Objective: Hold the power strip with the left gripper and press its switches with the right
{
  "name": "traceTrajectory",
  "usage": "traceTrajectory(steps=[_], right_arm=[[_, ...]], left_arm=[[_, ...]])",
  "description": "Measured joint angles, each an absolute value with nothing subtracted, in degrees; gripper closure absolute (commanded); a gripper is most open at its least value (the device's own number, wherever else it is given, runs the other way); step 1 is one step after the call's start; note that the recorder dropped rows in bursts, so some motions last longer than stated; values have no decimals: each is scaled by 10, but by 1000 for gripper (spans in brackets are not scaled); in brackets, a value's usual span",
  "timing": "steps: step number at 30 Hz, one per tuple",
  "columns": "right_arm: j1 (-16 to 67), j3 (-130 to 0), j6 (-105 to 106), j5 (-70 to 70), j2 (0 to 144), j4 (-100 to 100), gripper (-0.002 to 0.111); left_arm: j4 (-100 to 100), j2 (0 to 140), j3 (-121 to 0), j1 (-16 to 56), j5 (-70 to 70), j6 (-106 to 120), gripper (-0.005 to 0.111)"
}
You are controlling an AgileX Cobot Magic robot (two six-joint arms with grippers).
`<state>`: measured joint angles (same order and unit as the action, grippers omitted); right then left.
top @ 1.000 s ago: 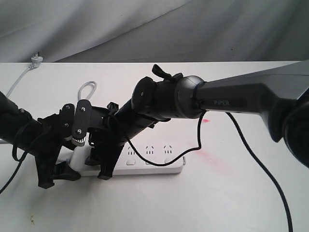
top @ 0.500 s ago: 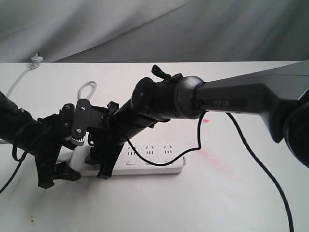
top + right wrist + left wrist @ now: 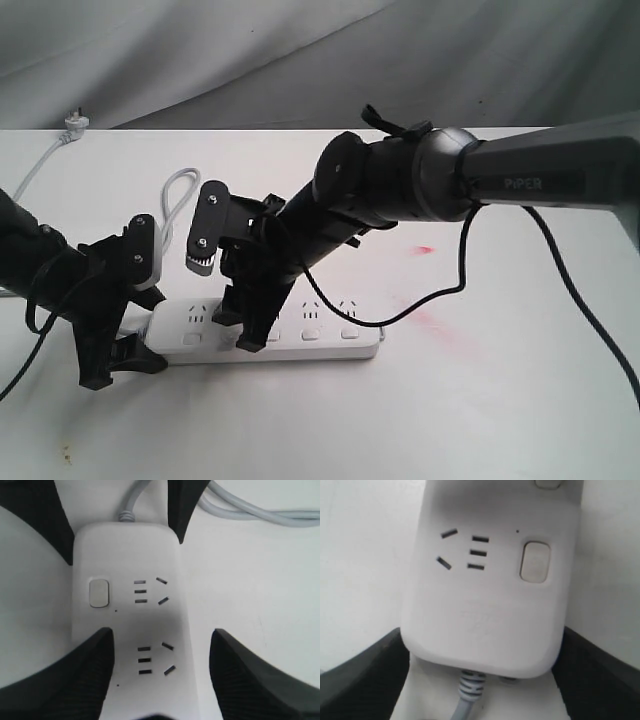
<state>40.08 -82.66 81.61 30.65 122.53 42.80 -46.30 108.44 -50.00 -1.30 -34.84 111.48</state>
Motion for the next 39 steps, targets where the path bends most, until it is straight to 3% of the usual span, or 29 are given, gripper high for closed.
traceTrajectory(steps=[39], right_arm=[[411, -801, 821, 277, 1224, 425, 55]], left_arm=[[-463, 1084, -500, -13, -348, 1115, 59]])
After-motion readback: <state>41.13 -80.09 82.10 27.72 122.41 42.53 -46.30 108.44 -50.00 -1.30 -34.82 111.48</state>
